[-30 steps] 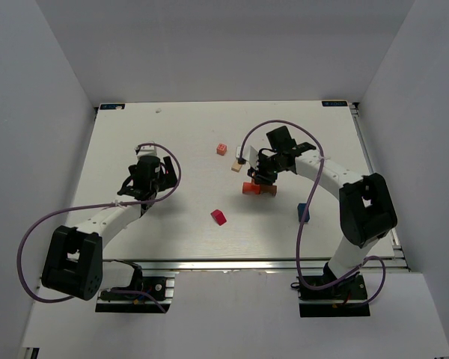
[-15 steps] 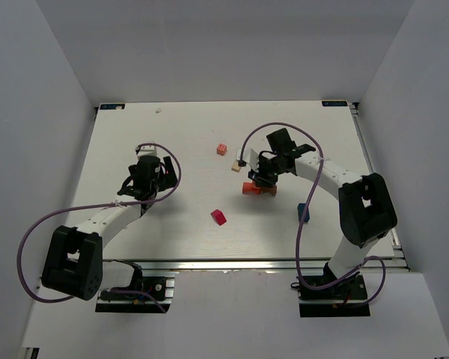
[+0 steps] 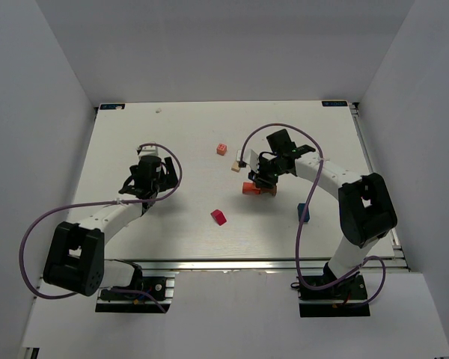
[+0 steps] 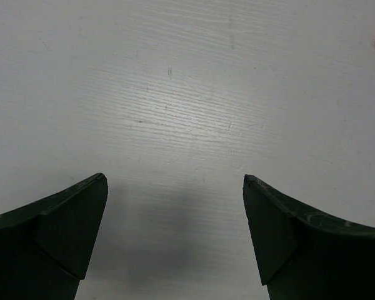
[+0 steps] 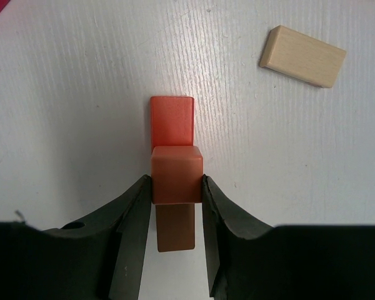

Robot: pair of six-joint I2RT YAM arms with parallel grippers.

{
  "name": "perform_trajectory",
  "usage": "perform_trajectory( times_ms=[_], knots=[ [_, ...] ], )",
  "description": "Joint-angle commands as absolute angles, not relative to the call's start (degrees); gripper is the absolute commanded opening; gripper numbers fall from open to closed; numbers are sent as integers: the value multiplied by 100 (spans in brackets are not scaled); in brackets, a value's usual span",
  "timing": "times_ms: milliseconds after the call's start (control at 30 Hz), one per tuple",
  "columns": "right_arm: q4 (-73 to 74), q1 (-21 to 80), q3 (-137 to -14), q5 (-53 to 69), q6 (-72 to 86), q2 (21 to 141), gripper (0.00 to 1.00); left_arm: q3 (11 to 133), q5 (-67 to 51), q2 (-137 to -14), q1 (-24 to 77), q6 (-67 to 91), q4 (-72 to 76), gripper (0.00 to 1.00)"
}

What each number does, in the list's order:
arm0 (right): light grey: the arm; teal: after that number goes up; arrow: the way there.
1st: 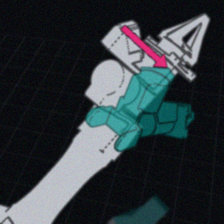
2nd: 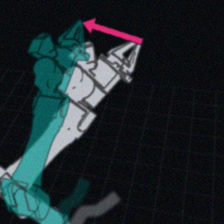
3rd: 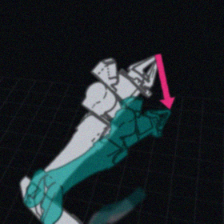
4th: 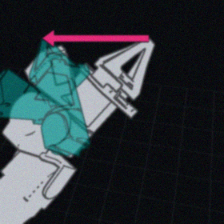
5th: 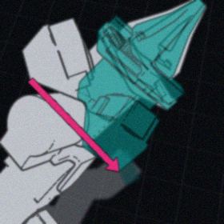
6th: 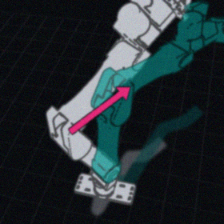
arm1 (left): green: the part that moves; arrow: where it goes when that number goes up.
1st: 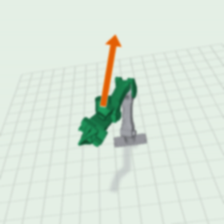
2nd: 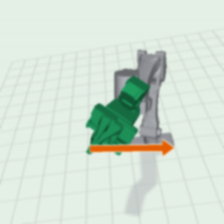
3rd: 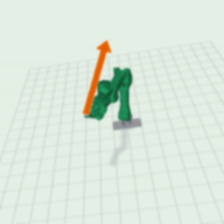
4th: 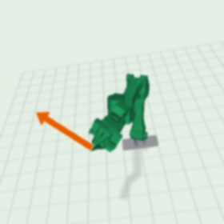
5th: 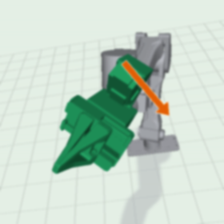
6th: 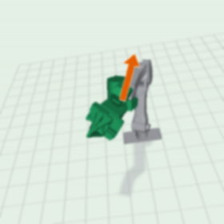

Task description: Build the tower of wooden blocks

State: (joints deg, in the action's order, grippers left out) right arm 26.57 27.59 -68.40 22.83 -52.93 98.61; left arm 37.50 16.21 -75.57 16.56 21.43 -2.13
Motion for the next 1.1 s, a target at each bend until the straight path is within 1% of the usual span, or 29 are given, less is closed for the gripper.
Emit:
perform_trajectory(
  times_ms=[0, 333, 1067],
  knots=[
    [2514, 2725, -6855, 2364, -5256, 9765, 28, 3938, 1582, -7506, 1626, 2100, -150, 98],
    [2452, 2733, -6803, 2408, -5247, 9738, 33, 3911, 1600, -7471, 1626, 2092, -158, 98],
    [2478, 2830, -6768, 2329, -5291, 9791, 36, 3964, 1652, -7550, 1626, 2066, -211, 98]
  ],
)
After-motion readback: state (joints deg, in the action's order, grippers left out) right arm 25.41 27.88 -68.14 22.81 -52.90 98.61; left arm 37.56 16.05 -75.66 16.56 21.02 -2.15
